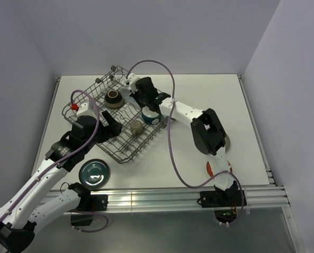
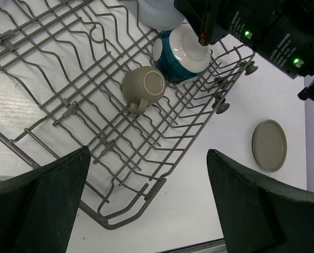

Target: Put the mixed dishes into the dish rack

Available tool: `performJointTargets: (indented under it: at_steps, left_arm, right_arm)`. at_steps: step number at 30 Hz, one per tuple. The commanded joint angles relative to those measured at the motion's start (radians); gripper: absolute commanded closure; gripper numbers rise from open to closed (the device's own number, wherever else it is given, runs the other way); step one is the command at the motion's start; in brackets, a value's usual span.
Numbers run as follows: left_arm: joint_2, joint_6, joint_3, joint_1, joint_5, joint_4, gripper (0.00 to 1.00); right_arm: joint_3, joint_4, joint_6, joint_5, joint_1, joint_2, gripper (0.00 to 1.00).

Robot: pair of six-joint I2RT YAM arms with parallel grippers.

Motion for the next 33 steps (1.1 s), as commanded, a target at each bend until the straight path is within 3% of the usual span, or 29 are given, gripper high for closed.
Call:
performJointTargets:
  at_steps: [1, 3, 6, 14, 18, 21, 27, 30, 33]
  left_arm:
    - [0.003, -0.007, 0.019, 0.006, -0.001, 0.008, 0.02]
    - [0.003, -0.01, 0.014, 0.006, 0.007, 0.011, 0.02]
    - [0.003, -0.019, 0.005, 0.004, 0.024, 0.014, 0.02]
    - [-0.02, -0.033, -0.009, 0.004, 0.036, 0.003, 0.02]
    - [-0.03, -0.039, -0.01, 0.006, 0.038, -0.007, 0.02]
    - [-0.037, -0.042, -0.013, 0.006, 0.042, -0.009, 0.02]
    - [-0.045, -0.047, -0.016, 0.004, 0.041, -0.018, 0.02]
    - [-0.046, -0.047, -0.019, 0.004, 0.022, -0.021, 0.02]
    - [-0.037, -0.045, -0.024, 0.006, -0.002, -0.038, 0.02]
  right_arm:
    - [0.066, 0.019, 0.1, -0.098, -0.056, -0.029, 1.0]
    - [0.069, 0.009, 0.149, -0.141, -0.085, -0.035, 1.0]
    - [0.048, 0.007, 0.186, -0.153, -0.105, -0.044, 0.84]
    - [0.022, -0.002, 0.177, -0.171, -0.105, -0.062, 0.71]
    - [0.022, -0.013, 0.145, -0.132, -0.075, -0.068, 0.51]
    - [0.008, -0.002, 0.141, -0.107, -0.062, -0.079, 0.43]
    - [-0.067, 0.054, 0.171, -0.06, -0.056, -0.168, 0.39]
    - [-0.118, 0.073, 0.206, 0.045, -0.027, -0.26, 0.39]
    - [-0.152, 0.007, 0.345, 0.117, 0.017, -0.361, 0.39]
